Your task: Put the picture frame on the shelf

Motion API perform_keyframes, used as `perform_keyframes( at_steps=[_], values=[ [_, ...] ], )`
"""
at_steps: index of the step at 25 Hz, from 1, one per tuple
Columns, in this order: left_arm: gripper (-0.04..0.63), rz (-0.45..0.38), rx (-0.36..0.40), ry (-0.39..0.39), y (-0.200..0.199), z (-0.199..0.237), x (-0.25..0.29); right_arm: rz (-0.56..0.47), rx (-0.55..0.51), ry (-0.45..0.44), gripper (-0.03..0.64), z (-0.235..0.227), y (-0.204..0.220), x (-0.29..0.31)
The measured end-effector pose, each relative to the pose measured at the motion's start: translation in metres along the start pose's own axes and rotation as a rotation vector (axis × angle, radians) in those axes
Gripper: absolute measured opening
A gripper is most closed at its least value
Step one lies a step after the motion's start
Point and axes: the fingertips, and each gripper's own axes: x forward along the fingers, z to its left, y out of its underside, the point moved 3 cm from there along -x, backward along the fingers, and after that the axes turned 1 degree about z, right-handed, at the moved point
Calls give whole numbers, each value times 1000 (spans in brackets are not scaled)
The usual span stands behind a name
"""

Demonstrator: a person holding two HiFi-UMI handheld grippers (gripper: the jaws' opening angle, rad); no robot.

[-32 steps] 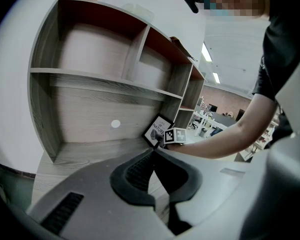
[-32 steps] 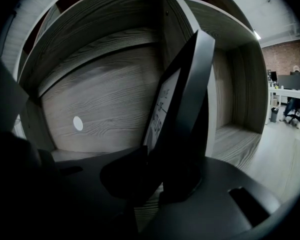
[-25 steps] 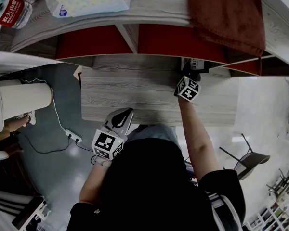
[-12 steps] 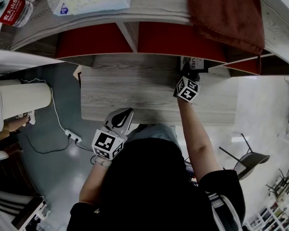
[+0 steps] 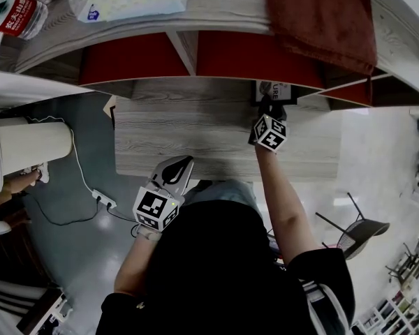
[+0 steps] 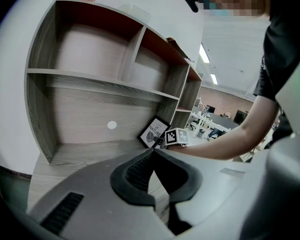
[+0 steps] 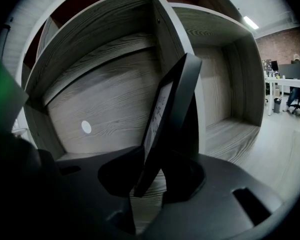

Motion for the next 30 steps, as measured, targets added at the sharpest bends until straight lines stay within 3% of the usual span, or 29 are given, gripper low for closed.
perform_keyframes(
  at_steps=[7,20,30],
  values=[
    [8,-4,1,2,0,-6,2,16,-9,4,92,-2,0,-3],
    [8,-4,4,-11,1,-9,-2,-45,-70,82,60,-17,-10,-8],
    [8,-11,9,-8,1,-10,-4,-49,-51,60,81,-16,-14,-11]
  ],
)
